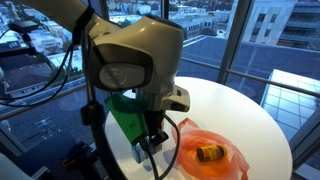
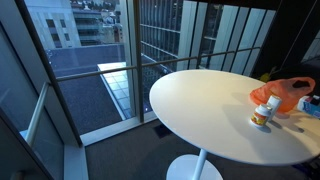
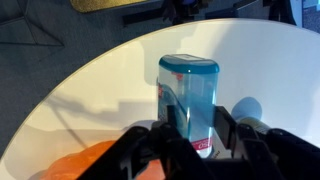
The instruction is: Put the blue and white item directly on the table
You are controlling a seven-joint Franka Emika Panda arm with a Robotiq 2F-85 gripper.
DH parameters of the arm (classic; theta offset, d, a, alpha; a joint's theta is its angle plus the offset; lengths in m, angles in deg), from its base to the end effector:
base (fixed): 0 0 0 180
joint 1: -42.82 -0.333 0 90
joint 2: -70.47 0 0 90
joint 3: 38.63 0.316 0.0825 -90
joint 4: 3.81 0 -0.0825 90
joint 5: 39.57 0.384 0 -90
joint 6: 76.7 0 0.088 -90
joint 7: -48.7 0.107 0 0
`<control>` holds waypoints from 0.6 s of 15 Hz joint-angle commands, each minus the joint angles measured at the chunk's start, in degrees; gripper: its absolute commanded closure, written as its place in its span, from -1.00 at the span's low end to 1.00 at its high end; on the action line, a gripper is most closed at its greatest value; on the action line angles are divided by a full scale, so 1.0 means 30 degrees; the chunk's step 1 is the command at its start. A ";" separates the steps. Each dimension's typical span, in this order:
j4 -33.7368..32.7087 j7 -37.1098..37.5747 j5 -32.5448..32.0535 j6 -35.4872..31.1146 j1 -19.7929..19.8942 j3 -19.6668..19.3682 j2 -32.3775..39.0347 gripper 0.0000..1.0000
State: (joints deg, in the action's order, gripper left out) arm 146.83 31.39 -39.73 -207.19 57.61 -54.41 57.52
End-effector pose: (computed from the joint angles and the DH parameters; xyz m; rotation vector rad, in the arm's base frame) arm 0.3488 -0.2014 0.3105 -3.0120 0.3307 0.1499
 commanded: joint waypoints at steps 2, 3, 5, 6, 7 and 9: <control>-0.0459 -0.1325 0.1254 -0.0432 -0.0662 -0.0243 0.1482 0.64; -0.0571 -0.1472 0.1571 -0.0526 -0.0749 -0.0219 0.1815 0.64; -0.0810 -0.1699 0.2204 -0.1055 -0.0894 -0.0132 0.2564 0.64; -0.0990 -0.1771 0.2438 -0.1386 -0.0928 -0.0080 0.3013 0.64; -0.1148 -0.1878 0.2694 -0.1608 -0.0944 -0.0037 0.3403 0.64; -0.1485 -0.2112 0.3197 -0.1925 -0.0954 0.0068 0.4176 0.64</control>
State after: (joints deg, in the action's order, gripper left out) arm 145.16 27.56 -32.98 -212.19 54.90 -54.39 66.24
